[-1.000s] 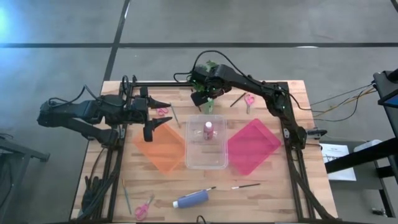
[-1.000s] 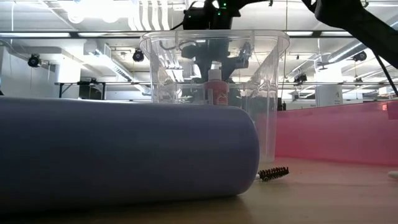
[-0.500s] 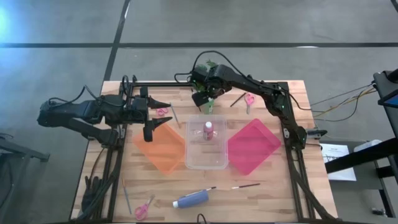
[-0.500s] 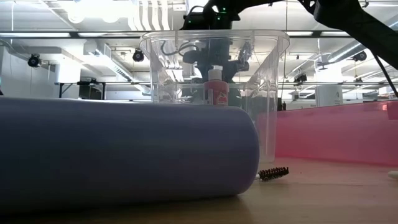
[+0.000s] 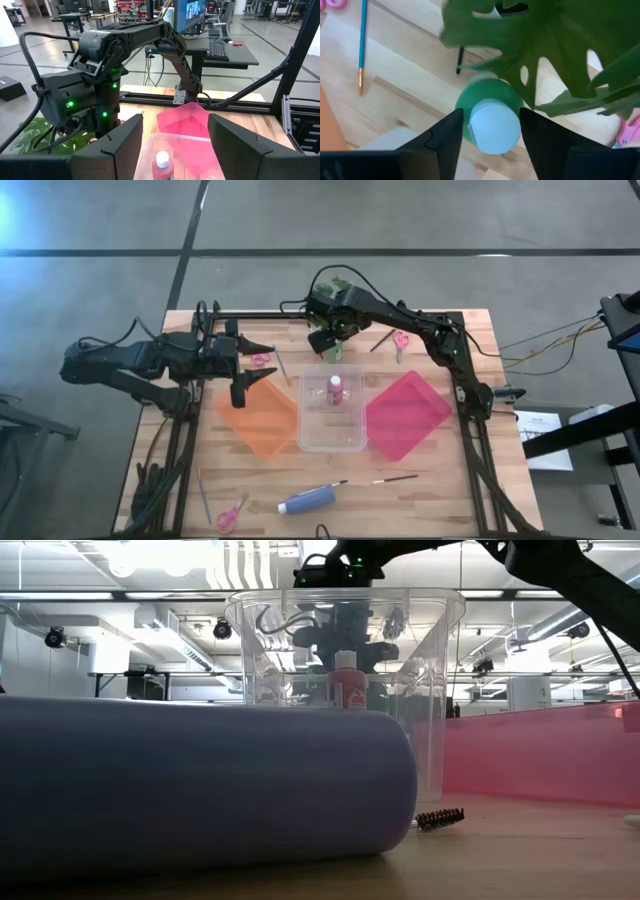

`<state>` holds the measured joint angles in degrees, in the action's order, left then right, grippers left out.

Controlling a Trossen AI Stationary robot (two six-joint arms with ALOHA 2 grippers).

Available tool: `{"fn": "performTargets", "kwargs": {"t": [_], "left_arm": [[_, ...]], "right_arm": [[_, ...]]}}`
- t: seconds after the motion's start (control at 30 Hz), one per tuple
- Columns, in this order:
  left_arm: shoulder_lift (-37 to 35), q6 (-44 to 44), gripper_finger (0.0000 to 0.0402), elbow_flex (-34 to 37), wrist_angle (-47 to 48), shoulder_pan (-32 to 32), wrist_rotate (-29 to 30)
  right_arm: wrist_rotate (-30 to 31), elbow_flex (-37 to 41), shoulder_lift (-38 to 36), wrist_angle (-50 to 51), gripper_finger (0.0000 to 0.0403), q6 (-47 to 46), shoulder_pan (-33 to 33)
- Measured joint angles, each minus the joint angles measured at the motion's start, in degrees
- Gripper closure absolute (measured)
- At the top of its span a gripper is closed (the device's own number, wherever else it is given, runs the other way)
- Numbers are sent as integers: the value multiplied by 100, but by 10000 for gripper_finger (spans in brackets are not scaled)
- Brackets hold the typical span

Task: Pick & Place Paint Supplies
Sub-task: Put the green paint bottle into the transparent bin

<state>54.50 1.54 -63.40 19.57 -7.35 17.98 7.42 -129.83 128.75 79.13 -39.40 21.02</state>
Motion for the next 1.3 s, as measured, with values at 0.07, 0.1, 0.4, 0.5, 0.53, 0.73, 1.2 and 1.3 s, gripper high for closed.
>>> {"fn": "performTargets", "kwargs": {"t": [0.07, 0.1, 0.4, 0.5, 0.53, 0.73, 1.2, 1.3], "left_arm": [[0, 2, 170, 0, -1, 0, 0], [0, 2, 170, 0, 0, 0, 0], [0, 4, 170, 0, 0, 0, 0], [0, 4, 170, 0, 0, -2, 0], [0, 4, 170, 0, 0, -2, 0], [0, 4, 170, 0, 0, -2, 0], [9, 48, 170, 0, -16, -4, 0], [9, 66, 170, 0, -39, -4, 2]], "right_arm": [[2, -4, 0, -25, 237, 0, 0], [2, -4, 0, -34, 246, 4, 0], [-10, -12, -7, -3, 290, 7, -3], [-44, -10, -55, 144, 290, 4, -46], [-44, -5, -100, 205, 290, 6, -65], [-10, -4, -604, 492, 290, -8, -310], [519, -12, -2208, 1118, 290, -760, -1142], [500, -15, -2499, 1092, 290, -1054, -1449]]}}
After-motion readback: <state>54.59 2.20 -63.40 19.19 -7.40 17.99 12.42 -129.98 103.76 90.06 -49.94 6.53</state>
